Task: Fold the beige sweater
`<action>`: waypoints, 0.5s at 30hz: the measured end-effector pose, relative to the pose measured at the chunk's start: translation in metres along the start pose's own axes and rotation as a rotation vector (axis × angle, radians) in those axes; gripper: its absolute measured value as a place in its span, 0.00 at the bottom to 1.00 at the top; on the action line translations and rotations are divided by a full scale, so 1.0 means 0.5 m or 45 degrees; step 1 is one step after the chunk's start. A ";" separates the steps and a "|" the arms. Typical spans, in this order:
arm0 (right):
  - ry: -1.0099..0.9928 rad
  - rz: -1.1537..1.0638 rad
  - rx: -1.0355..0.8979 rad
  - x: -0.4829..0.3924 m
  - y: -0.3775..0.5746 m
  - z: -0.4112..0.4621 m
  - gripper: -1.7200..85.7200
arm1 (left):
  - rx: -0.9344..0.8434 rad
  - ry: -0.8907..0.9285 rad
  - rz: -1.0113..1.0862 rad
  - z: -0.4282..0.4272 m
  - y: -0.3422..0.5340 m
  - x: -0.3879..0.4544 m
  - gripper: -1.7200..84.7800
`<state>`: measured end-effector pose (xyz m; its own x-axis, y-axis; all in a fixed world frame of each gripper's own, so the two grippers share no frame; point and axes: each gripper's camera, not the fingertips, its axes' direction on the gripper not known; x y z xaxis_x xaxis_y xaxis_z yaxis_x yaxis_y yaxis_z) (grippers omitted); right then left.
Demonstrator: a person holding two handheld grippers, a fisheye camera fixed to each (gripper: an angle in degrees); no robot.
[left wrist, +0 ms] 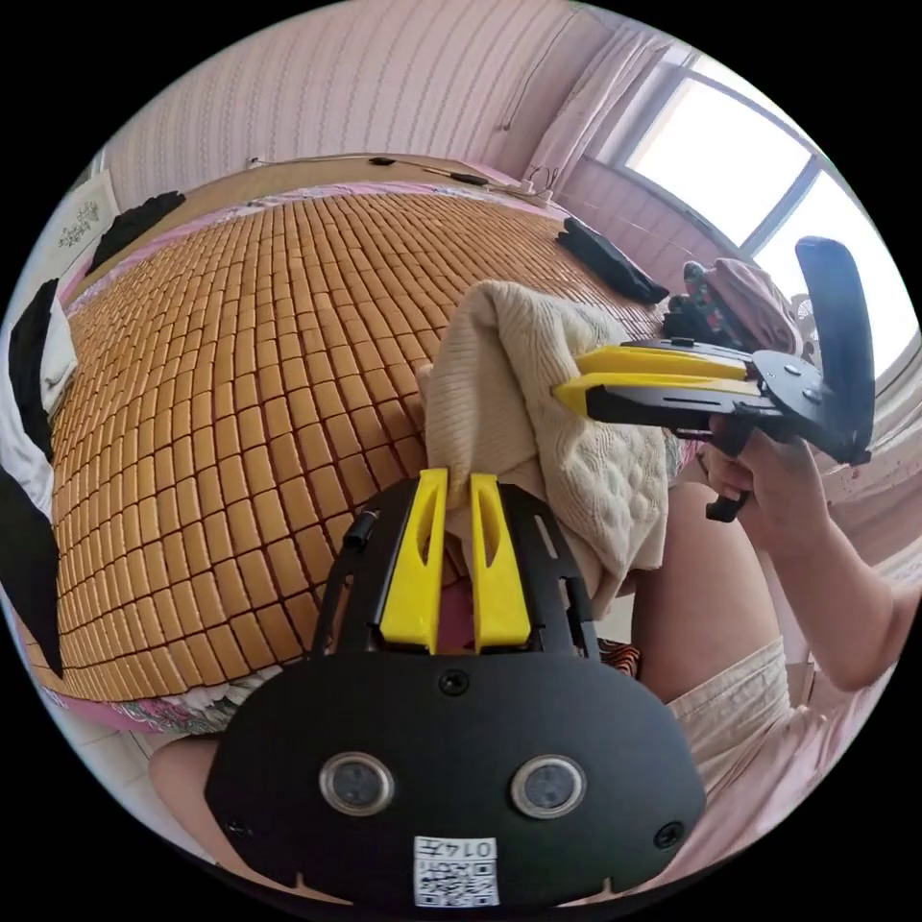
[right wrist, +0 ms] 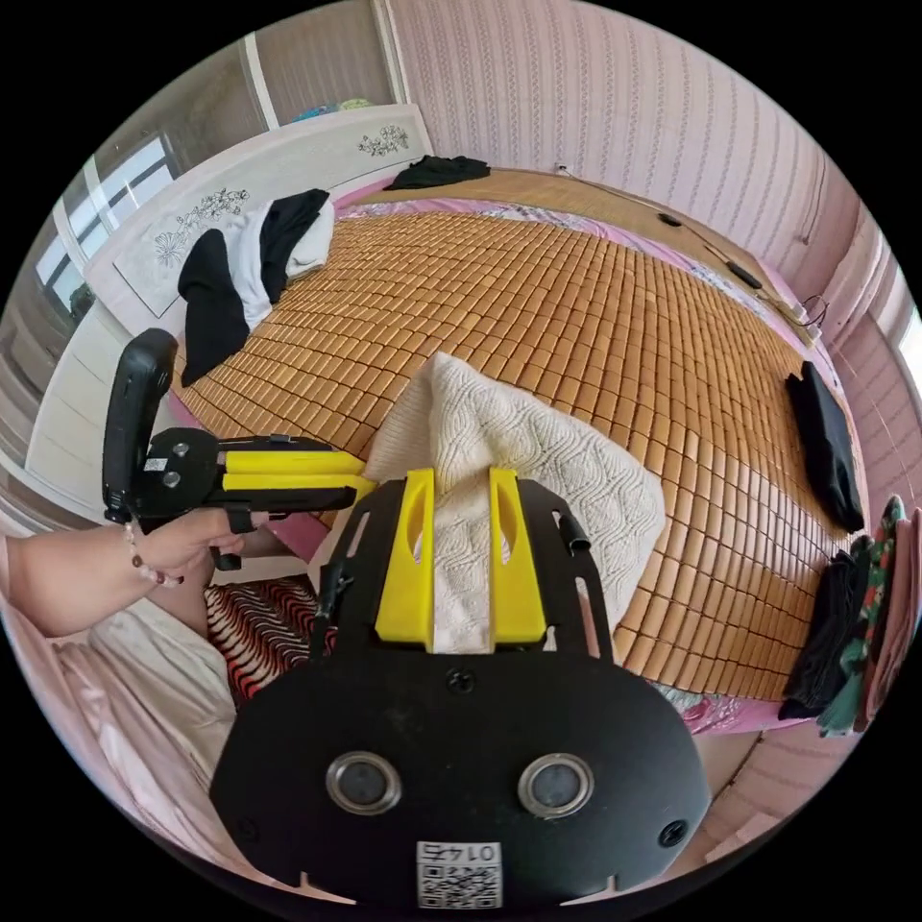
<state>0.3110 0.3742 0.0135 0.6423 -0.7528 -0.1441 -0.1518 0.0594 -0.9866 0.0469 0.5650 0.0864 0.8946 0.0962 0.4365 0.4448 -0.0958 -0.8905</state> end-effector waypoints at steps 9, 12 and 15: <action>-0.298 -0.147 0.056 -0.036 -0.049 -0.082 0.05 | -0.047 0.128 0.171 0.004 -0.034 0.037 0.01; -0.168 -0.195 -0.027 -0.070 -0.081 -0.007 0.06 | -0.064 0.112 0.163 0.022 -0.040 0.031 0.01; -0.054 -0.186 -0.126 -0.074 -0.105 0.080 0.07 | -0.039 0.230 0.069 0.025 -0.051 -0.005 0.01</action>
<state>0.3251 0.4252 0.0678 0.6938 -0.7202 -0.0047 -0.1264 -0.1154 -0.9852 0.0328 0.5798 0.1063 0.9093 -0.0889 0.4065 0.3945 -0.1262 -0.9102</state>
